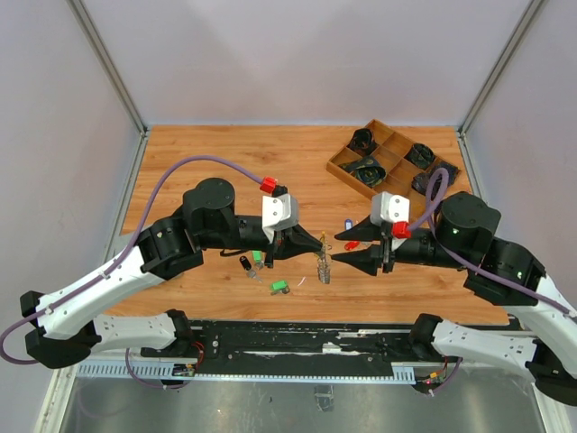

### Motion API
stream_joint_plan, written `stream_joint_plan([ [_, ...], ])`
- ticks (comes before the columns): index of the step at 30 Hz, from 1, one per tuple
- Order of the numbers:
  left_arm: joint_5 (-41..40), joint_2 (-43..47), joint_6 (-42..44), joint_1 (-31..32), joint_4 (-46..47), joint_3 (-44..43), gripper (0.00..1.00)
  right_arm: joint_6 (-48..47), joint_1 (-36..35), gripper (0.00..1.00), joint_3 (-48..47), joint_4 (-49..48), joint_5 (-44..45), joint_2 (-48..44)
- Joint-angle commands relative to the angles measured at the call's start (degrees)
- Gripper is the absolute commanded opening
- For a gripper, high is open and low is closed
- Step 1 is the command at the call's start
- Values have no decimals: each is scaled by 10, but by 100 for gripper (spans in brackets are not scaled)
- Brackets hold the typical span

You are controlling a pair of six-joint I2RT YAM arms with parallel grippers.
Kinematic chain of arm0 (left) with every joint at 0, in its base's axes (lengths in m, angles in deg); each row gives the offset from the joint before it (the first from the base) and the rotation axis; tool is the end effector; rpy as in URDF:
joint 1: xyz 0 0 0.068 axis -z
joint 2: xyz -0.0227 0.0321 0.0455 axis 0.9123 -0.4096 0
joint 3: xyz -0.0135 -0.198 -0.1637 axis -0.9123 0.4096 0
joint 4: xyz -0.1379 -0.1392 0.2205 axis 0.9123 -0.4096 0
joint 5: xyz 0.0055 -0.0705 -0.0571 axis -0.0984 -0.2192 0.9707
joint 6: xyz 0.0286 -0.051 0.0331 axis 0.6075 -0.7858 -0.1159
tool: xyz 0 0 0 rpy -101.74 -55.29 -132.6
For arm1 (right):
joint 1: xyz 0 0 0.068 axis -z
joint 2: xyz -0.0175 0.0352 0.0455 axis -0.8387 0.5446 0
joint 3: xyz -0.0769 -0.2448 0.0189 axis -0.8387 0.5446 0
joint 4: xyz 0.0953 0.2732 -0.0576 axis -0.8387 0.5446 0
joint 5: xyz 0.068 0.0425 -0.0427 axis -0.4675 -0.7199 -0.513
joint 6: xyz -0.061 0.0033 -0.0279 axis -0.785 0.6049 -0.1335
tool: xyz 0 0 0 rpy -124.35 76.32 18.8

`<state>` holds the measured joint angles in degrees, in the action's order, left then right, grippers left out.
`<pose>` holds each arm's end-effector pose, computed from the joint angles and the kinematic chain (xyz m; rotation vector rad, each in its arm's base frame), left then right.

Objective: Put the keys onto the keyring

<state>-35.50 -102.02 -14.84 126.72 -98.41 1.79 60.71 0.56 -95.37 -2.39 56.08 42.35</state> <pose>0.1147 -0.2538 0.4375 1.2927 1.2870 -1.0639 0.0847 0.1687 0.4759 -1.2114 1.2249 0.9725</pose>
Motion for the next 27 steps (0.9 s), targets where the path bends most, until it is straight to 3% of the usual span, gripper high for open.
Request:
stream_joint_plan([
  [1, 16, 8, 1, 3, 14, -5, 1, -6, 13, 41, -15, 16, 15, 17],
  [9, 25, 4, 7, 4, 5, -8, 0, 1, 13, 40, -18, 18, 2, 27],
  [16, 26, 2, 11, 4, 2, -10, 1, 11, 13, 22, -18, 16, -22, 28],
  [20, 24, 4, 10, 3, 2, -10, 0, 15, 13, 17, -16, 17, -30, 32],
  [25, 22, 4, 9, 3, 1, -11, 0, 24, 14, 1, -17, 9, -40, 34],
  [27, 12, 5, 4, 4, 6, -10, 3, 29, 13, 0, -13, -2, -39, 30],
])
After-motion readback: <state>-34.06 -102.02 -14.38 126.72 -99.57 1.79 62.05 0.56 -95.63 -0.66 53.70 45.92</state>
